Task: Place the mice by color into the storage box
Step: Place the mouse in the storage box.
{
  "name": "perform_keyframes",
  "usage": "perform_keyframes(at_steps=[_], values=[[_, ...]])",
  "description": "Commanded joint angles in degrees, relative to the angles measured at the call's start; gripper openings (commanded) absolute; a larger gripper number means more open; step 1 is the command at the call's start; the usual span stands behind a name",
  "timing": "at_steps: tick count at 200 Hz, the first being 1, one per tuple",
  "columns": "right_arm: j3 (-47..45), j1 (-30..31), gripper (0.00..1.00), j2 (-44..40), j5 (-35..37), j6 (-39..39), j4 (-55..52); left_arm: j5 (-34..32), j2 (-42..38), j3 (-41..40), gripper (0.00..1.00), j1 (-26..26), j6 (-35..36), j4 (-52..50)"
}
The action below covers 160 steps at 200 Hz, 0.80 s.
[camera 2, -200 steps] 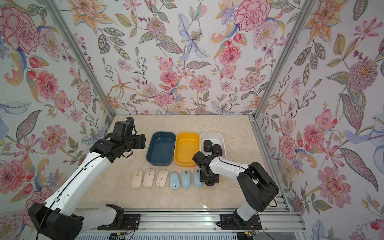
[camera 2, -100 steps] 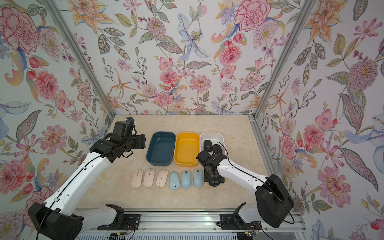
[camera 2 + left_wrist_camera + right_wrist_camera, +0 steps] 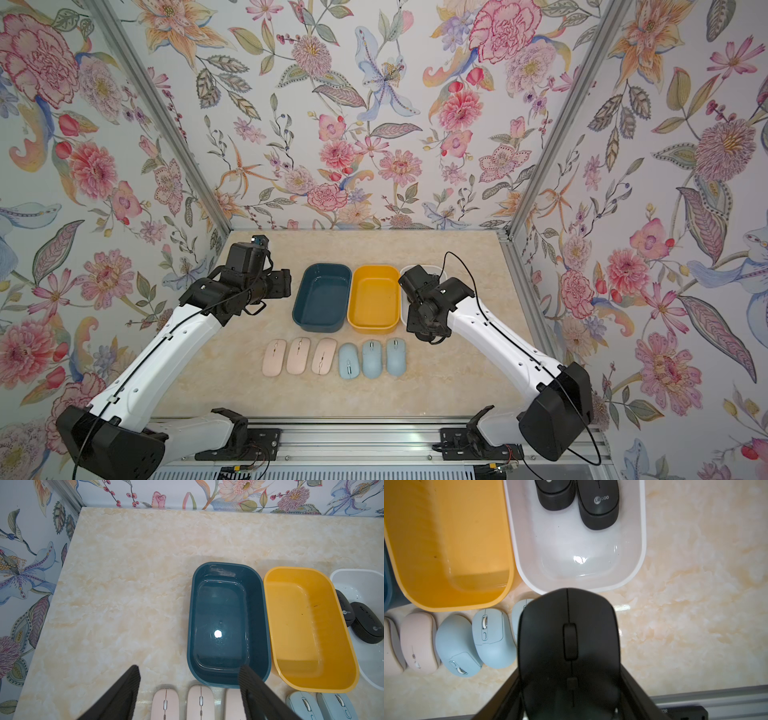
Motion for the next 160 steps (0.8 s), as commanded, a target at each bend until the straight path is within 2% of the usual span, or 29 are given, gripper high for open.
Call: perform_keyframes(at_steps=[1,62,108,160], values=[[3.4,-3.3,0.57,4.9,0.8,-5.8,0.8,-1.8,-0.5,0.5,0.78,-0.6,0.3,-1.2],[12.8,-8.9,0.58,19.1,-0.7,-13.7,5.8,-2.9,0.3,2.0,0.78,-0.5,0.2,-1.2],[19.3,-10.2,0.59,28.9,-1.6,-16.4,6.6,-3.1,1.2,2.8,0.78,-0.6,0.0,-1.2],[19.6,-10.4,0.60,33.7,-1.9,-16.4,7.5,-3.0,1.1,3.8,0.78,-0.5,1.0,-1.2]])
